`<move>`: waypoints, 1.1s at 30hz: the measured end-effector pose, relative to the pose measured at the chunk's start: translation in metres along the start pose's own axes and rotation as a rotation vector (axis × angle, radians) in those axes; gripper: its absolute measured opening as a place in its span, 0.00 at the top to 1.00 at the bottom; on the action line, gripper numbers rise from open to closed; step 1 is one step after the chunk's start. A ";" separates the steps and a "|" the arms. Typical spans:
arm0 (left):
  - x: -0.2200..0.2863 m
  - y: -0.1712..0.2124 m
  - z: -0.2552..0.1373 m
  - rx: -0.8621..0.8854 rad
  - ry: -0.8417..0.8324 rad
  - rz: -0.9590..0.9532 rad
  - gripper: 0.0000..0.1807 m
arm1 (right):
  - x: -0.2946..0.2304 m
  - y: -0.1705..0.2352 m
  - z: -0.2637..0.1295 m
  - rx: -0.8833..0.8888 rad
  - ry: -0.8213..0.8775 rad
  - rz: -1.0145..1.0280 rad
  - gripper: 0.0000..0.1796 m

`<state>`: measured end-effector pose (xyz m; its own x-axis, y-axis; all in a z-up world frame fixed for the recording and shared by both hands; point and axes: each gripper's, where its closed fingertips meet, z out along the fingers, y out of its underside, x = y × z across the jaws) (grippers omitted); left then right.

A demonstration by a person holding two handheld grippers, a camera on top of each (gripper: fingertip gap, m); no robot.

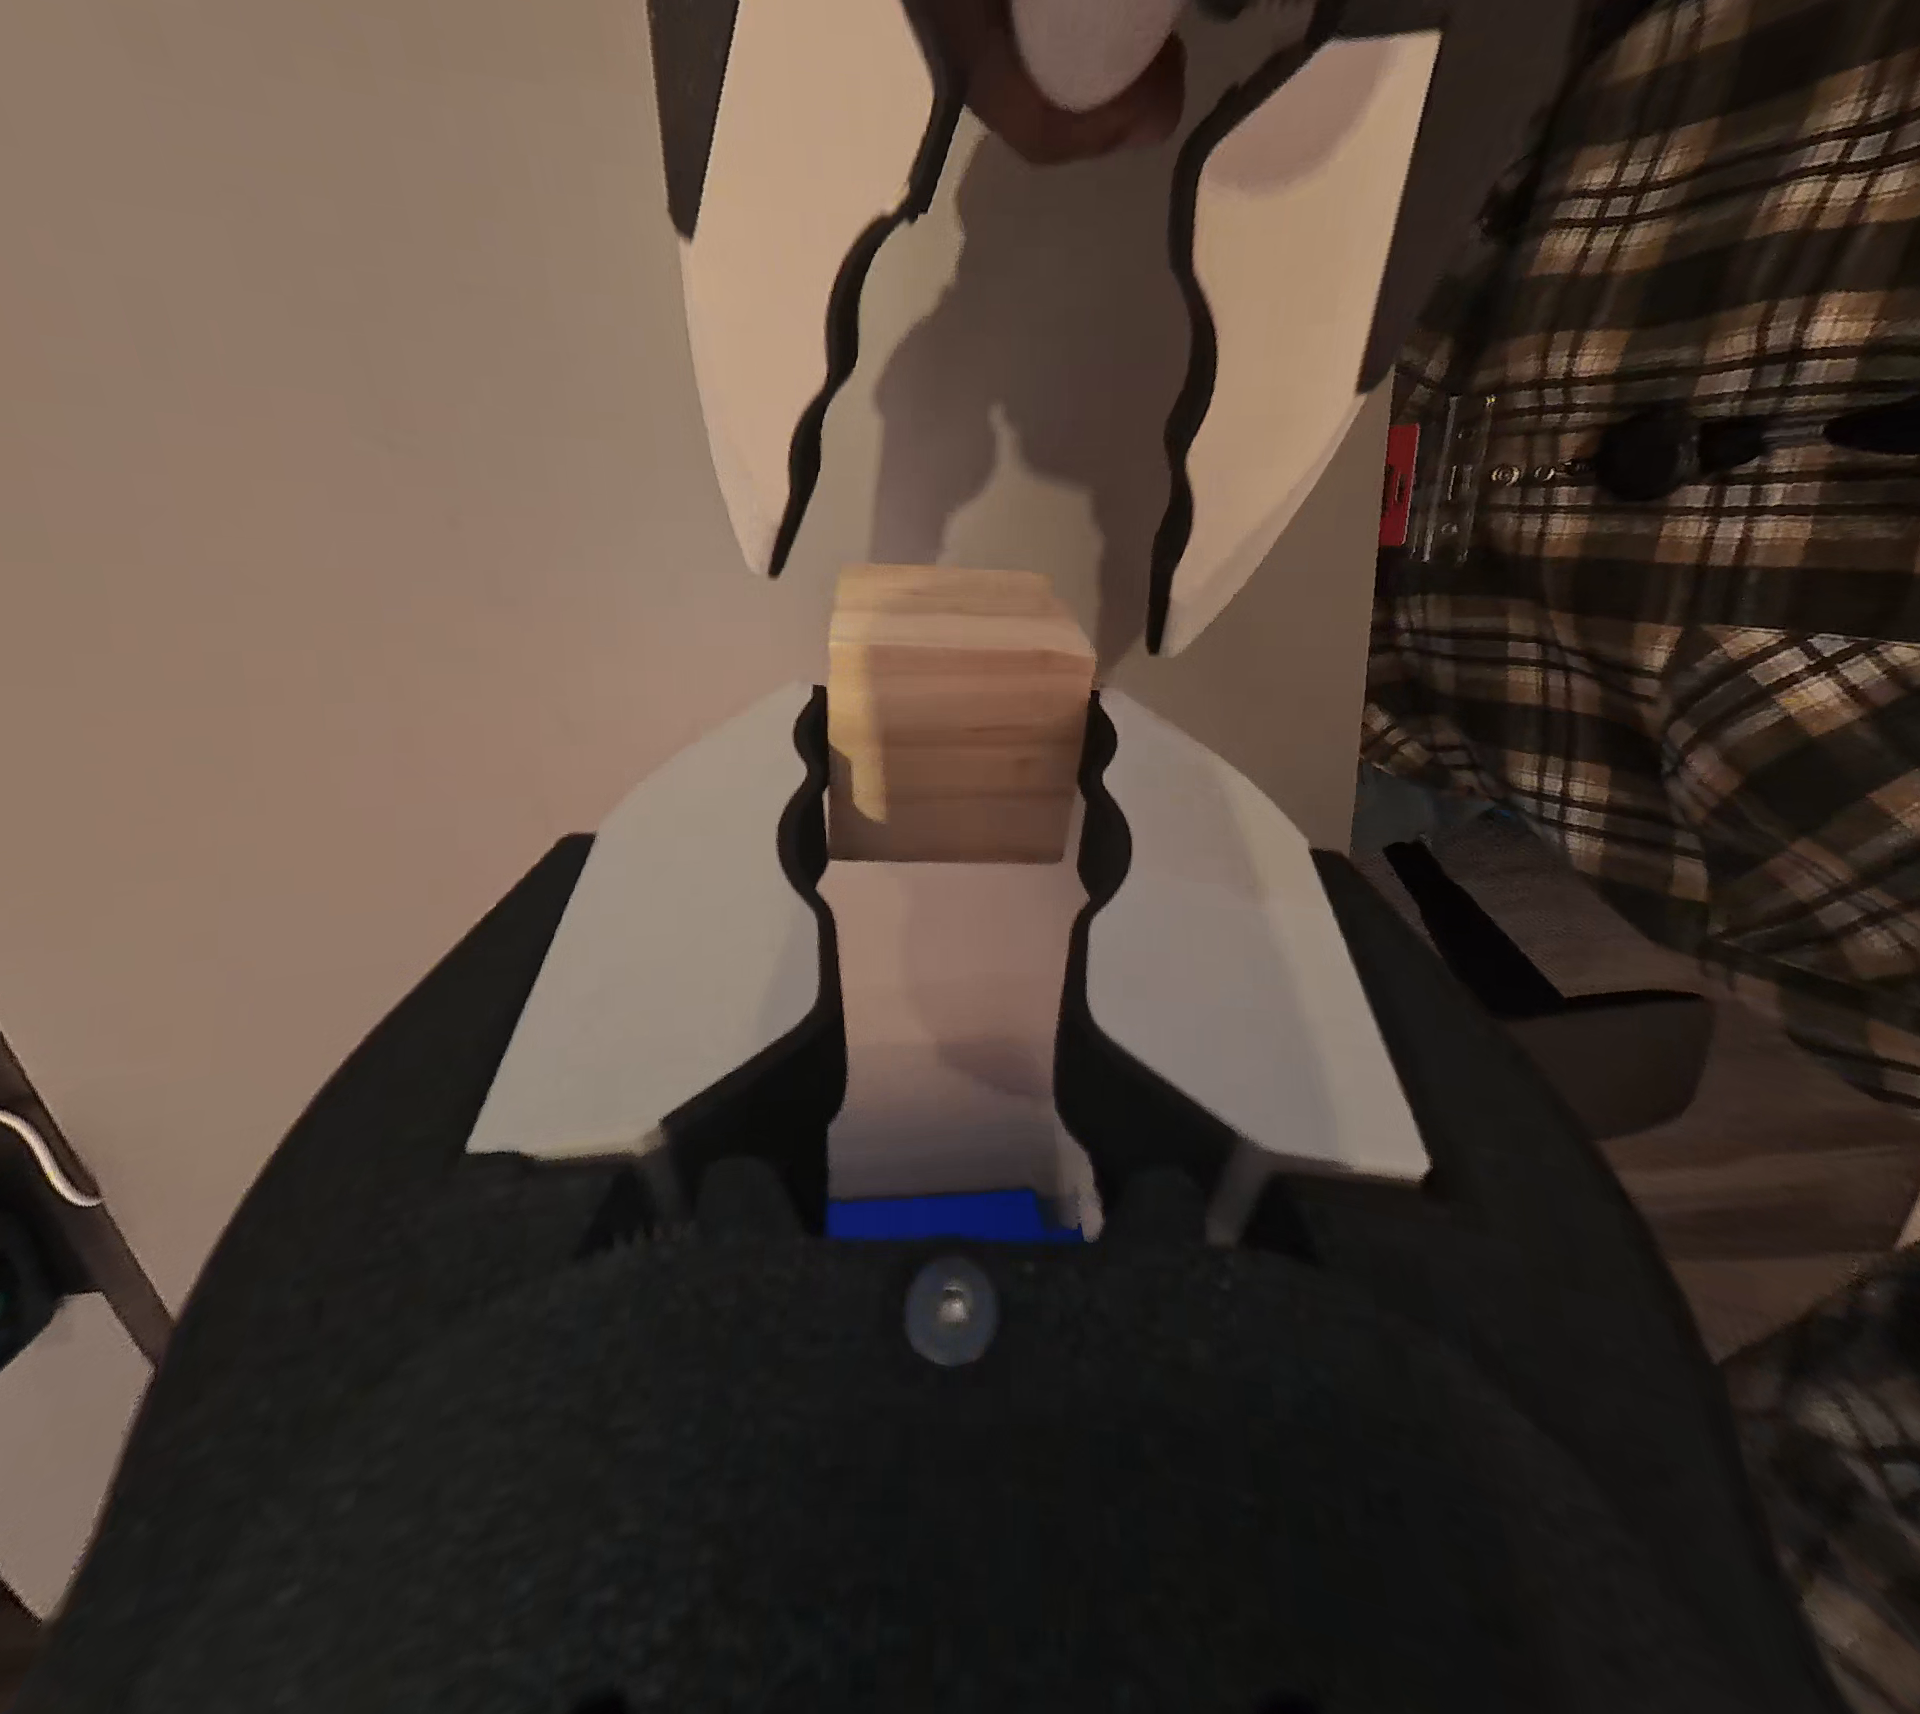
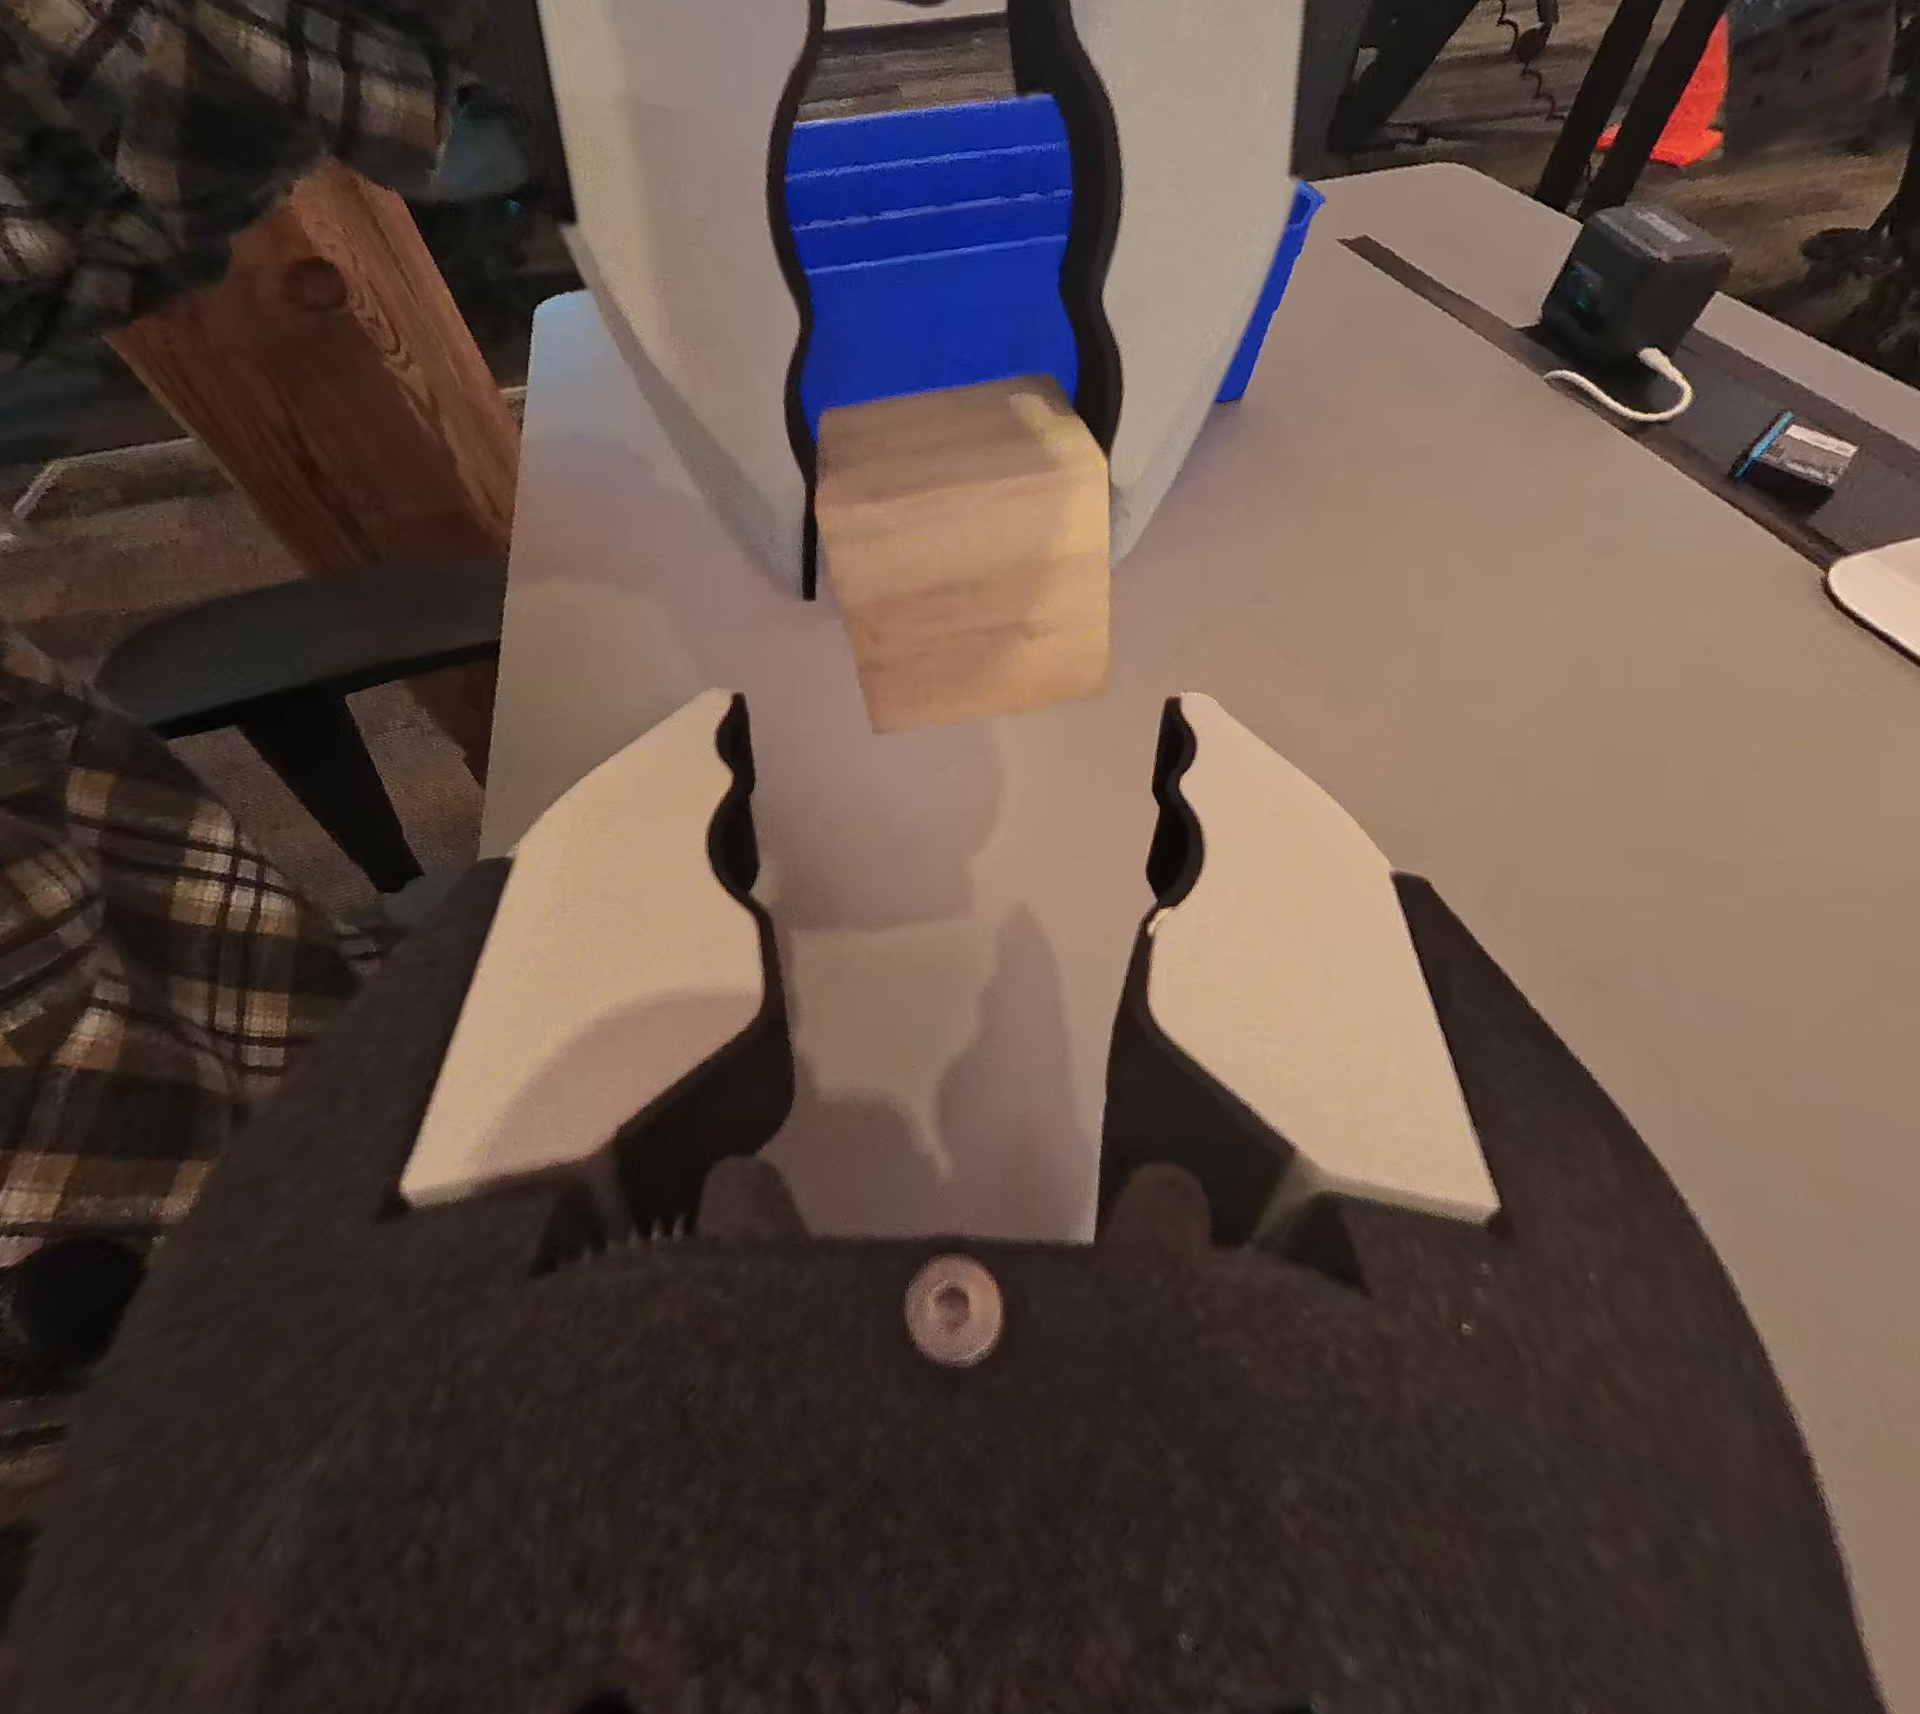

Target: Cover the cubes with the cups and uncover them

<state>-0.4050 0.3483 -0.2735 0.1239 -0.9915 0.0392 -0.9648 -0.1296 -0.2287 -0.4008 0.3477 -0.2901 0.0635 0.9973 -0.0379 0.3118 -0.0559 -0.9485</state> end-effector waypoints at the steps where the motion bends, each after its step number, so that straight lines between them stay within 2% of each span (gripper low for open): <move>1: 0.001 -0.003 0.000 0.005 -0.001 0.006 0.75 | -0.002 -0.001 0.001 -0.002 -0.006 -0.003 0.60; 6: 0.007 -0.009 0.003 0.024 0.020 0.020 0.75 | -0.002 -0.004 0.000 -0.008 -0.006 0.007 0.73; 10: 0.010 -0.011 0.006 0.048 0.052 0.017 0.75 | -0.003 0.000 -0.003 -0.046 -0.016 0.004 0.74; 15: 0.008 -0.019 -0.003 0.176 0.051 -0.016 0.57 | 0.003 0.002 -0.034 -0.147 0.028 0.073 0.74; 16: 0.007 -0.022 -0.008 0.221 0.037 -0.024 0.53 | 0.009 0.002 -0.048 -0.182 0.059 0.091 0.74; 18: 0.007 -0.029 -0.021 0.340 0.016 -0.034 0.52 | 0.027 0.004 -0.087 -0.260 0.160 0.129 0.74; 21: 0.006 -0.032 -0.037 0.501 -0.022 -0.079 0.52 | 0.065 0.012 -0.167 -0.393 0.379 0.226 0.74; 24: 0.012 -0.030 -0.045 0.626 -0.037 -0.122 0.55 | 0.099 0.032 -0.255 -0.516 0.584 0.413 0.74; 27: 0.020 -0.028 -0.047 0.707 -0.035 -0.152 0.58 | 0.121 0.066 -0.326 -0.608 0.726 0.637 0.74; 29: 0.025 -0.027 -0.047 0.739 -0.036 -0.165 0.59 | 0.129 0.095 -0.355 -0.651 0.774 0.776 0.74; 33: 0.035 -0.022 -0.042 0.718 -0.045 -0.165 0.60 | 0.139 0.152 -0.382 -0.723 0.824 0.943 0.74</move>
<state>-0.3893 0.3169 -0.2265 0.2785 -0.9561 0.0918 -0.5454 -0.2361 -0.8042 0.0177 0.4594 -0.3190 0.9524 0.2792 -0.1226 0.2327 -0.9252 -0.2998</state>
